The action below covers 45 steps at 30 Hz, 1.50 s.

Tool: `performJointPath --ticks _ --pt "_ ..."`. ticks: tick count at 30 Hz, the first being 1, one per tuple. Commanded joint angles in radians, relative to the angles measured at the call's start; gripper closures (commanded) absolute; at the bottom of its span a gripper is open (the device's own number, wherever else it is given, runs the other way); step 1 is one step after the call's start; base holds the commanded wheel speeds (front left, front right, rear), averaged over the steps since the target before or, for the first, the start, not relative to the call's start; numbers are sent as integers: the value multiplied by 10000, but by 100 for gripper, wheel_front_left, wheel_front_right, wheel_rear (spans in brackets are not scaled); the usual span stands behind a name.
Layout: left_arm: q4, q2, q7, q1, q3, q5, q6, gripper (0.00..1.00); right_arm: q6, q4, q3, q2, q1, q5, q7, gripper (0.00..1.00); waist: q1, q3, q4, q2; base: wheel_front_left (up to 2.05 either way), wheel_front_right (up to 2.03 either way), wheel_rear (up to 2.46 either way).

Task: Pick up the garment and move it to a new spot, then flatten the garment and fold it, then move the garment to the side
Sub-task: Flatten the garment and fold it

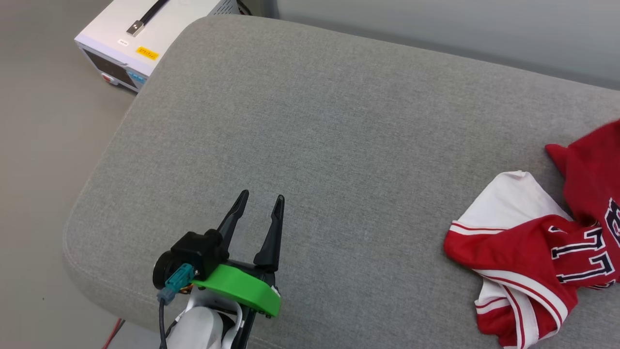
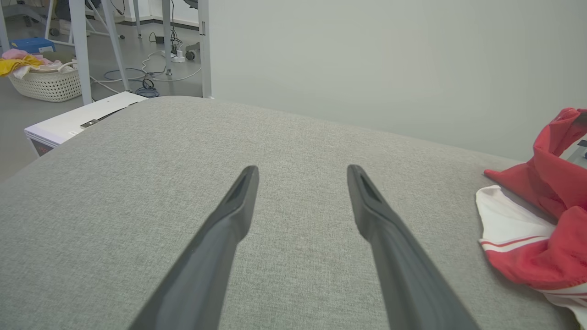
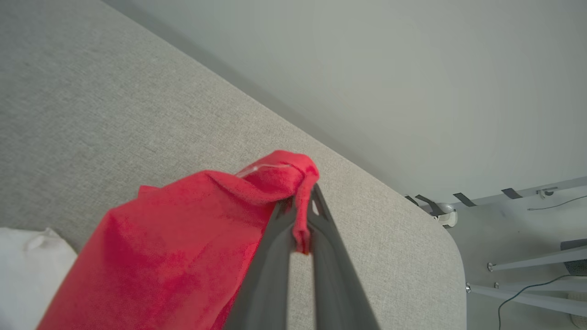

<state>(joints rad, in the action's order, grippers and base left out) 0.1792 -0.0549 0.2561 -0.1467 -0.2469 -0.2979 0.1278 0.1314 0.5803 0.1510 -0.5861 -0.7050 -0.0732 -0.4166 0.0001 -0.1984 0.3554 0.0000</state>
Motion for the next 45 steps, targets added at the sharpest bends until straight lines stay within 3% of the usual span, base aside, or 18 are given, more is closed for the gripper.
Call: performJointPath --ticks 1,10,17,25,30,38,45 --pt "-13 44 57 -153 11 -89 28 0 -7 304 8 80 -115 124 119 0 -1 -203 183 0 0 0 0" --pt "97 45 57 -83 123 88 28 0 -7 1630 -289 810 -277 -129 1103 0 -1 328 -316 0 0 0 0" --pt "57 -48 57 82 340 162 29 0 -7 1247 -369 1233 -118 -1048 2213 0 -1 1048 -1012 0 0 0 0" --pt "-82 -106 57 200 432 73 29 0 -7 -769 -533 1526 1008 -2542 3540 0 -1 1561 -1833 0 0 0 0" --pt "-177 -113 57 313 423 -42 29 0 -7 -2596 -1055 2065 2479 -3049 4238 0 -1 1713 -2272 0 0 0 0" --pt "-154 -105 57 434 113 -428 29 0 -7 -5250 -2033 3317 5422 -2618 5228 0 -1 1747 -2665 0 0 0 0" --pt "-181 -180 57 415 -119 -622 29 0 -7 -6186 -2635 4539 7121 -2299 5852 0 -1 1618 -2885 0 0 0 0"
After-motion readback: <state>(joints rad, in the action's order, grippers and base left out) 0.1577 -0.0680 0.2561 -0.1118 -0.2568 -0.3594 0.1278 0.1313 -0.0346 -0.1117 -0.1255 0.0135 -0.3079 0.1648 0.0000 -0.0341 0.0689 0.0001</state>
